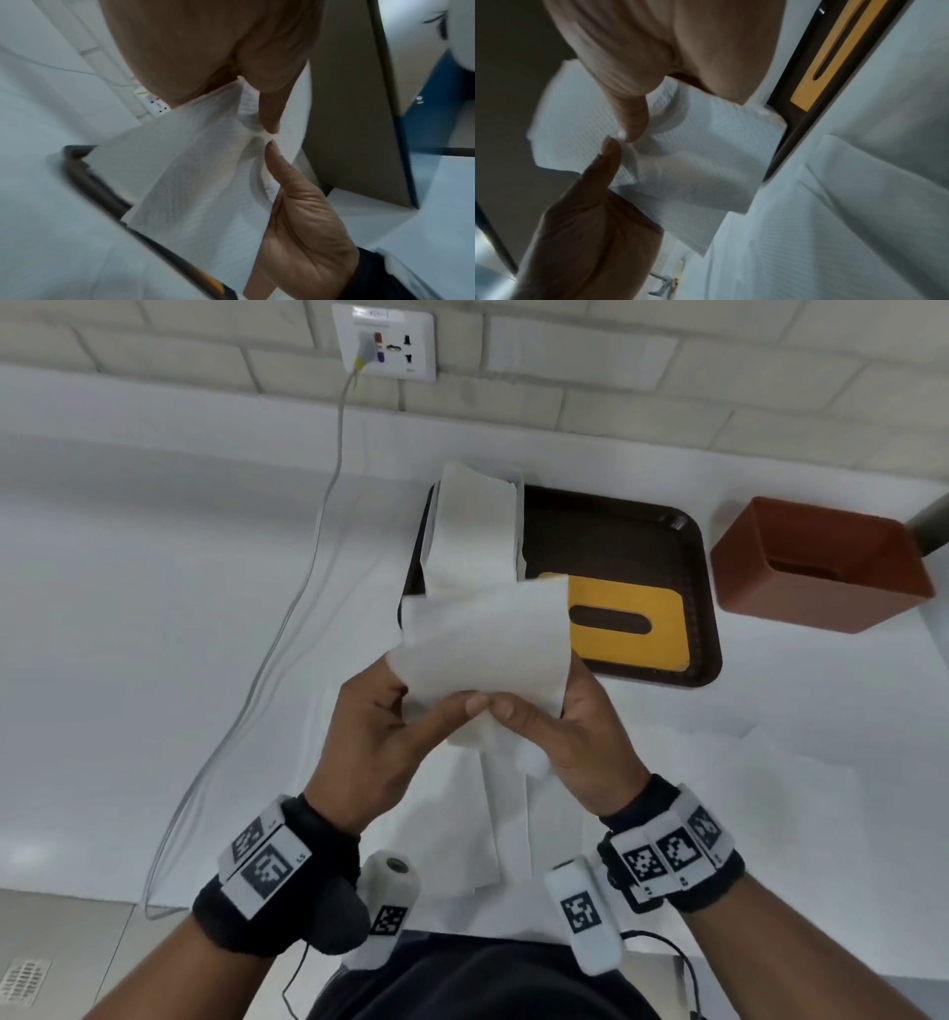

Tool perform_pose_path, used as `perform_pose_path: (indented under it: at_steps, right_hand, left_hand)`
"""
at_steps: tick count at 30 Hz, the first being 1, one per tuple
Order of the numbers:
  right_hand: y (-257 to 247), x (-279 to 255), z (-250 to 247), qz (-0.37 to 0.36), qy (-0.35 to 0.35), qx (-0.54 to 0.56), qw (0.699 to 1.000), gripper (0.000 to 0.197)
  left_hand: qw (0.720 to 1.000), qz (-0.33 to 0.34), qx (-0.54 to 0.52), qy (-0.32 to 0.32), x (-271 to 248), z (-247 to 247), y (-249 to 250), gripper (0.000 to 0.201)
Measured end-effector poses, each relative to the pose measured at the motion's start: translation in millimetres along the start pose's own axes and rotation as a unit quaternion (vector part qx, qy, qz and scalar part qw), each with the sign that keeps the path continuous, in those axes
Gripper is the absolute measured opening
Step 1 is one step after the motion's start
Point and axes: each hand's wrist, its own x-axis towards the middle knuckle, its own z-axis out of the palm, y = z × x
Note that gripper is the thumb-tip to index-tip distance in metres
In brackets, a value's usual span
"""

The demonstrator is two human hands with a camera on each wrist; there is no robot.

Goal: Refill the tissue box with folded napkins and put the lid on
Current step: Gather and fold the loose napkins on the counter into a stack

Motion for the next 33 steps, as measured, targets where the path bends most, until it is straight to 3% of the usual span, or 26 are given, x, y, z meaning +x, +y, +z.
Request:
perform_pose_path:
  at_steps: [4,7,10,13,15,17,20,23,25,27,29,31,33]
  right_hand:
    - [33.0,6.9,3.7,0.067,-0.02,-0.135,0.988,0.035]
    - [46.2,10.5,4.8,0.081,-0.045,-0.204,0.974,0.032]
    - [38.9,12.6,9.0,0.075,-0.037,-0.138,0.987,0.033]
    - [32.5,10.7,1.1,0.131,0.03,-0.136,0.982,0.039]
    - [36.5,3.3,-8.5,0.181,0.053,-0.245,0.951,0.031]
    - [43.4,-8.7,-10.7,0.227,0.001,-0.404,0.886,0.032]
    - [51.2,-17.9,6.5,0.254,-0.065,-0.554,0.79,0.044]
    - [57.8,-13.1,25.1,0.224,-0.075,-0.625,0.745,0.06]
    - [60.1,-7.3,33.8,0.218,-0.085,-0.64,0.732,0.06]
    - [60.3,-3.0,36.1,0.234,-0.089,-0.62,0.744,0.051]
    - [58.2,-1.7,30.1,0.264,-0.076,-0.568,0.776,0.039]
    - [58.6,-3.5,17.8,0.279,-0.052,-0.498,0.819,0.032]
    - [56.5,-7.6,4.3,0.277,-0.03,-0.407,0.87,0.029]
  left_hand:
    - [0.994,-0.101,0.008,-0.029,-6.9,-8.8,-33.6,0.028]
    - [0.995,-0.064,0.061,-0.04,-9.2,-10.9,-41.2,0.019]
    - [0.999,-0.023,0.022,0.031,-4.8,-18.9,-29.5,0.027]
    - [0.991,0.003,-0.014,0.133,2.6,-39.0,-13.8,0.019]
    - [0.977,-0.017,-0.074,0.199,6.8,-51.7,-3.6,0.01]
    - [0.963,-0.056,-0.136,0.227,7.2,-62.5,-1.1,0.013]
    - [0.96,-0.116,-0.101,0.234,3.0,-74.6,-9.8,0.05]
    - [0.954,-0.166,-0.098,0.231,-7.1,-71.4,-17.3,0.054]
    - [0.951,-0.178,-0.116,0.223,-13.4,-66.5,-19.8,0.052]
    - [0.952,-0.179,-0.119,0.219,-17.8,-62.7,-19.9,0.036]
    - [0.95,-0.185,-0.131,0.215,-18.9,-61.0,-16.7,0.013]
    - [0.949,-0.182,-0.139,0.215,-18.0,-62.3,-14.4,0.025]
    - [0.95,-0.17,-0.124,0.229,-16.8,-66.4,-14.8,0.024]
